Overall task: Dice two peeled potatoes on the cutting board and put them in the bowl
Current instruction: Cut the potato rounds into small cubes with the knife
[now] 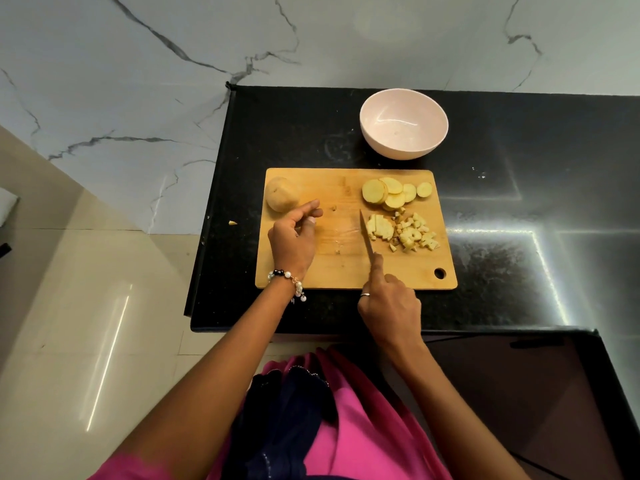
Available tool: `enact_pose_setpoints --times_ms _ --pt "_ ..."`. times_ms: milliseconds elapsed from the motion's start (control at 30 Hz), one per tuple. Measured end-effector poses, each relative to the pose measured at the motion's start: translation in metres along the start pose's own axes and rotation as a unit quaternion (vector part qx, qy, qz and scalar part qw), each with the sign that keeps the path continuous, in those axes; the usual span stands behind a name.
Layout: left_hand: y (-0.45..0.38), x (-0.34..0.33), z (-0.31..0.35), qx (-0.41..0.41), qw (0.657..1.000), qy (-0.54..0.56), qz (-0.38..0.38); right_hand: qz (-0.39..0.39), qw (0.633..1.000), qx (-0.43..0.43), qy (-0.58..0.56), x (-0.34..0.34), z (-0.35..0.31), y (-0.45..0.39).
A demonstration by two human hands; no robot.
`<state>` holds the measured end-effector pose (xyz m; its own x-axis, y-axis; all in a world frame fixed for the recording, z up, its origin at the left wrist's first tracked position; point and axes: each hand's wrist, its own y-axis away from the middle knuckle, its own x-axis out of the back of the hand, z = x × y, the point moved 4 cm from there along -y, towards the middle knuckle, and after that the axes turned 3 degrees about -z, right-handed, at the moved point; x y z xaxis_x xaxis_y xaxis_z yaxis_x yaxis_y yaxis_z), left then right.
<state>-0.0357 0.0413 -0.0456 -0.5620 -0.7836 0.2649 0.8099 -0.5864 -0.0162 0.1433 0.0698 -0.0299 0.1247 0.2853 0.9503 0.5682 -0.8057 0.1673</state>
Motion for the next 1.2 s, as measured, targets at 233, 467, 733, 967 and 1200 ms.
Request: enact_pose_setpoints --times_ms 233,467,733,967,1200 --pt "-0.017 -0.03 0.029 -0.057 0.99 -0.108 -0.07 0.001 1.0 -0.025 0.002 0.009 0.023 -0.002" --pt "-0.055 -0.081 0.041 -0.116 0.939 -0.269 -0.179 0.08 0.972 -0.018 -0.221 0.021 0.042 -0.006" --pt "-0.06 -0.101 0.036 -0.114 0.918 -0.338 -0.171 0.101 0.916 -0.095 -0.378 0.022 0.051 -0.006" --pt "-0.062 -0.092 0.034 -0.079 0.934 -0.293 -0.19 0.095 0.908 -0.098 -0.396 0.016 0.051 -0.007" --pt "-0.059 -0.079 0.031 -0.099 0.93 -0.301 -0.183 0.095 0.912 -0.075 -0.392 0.012 0.045 -0.009"
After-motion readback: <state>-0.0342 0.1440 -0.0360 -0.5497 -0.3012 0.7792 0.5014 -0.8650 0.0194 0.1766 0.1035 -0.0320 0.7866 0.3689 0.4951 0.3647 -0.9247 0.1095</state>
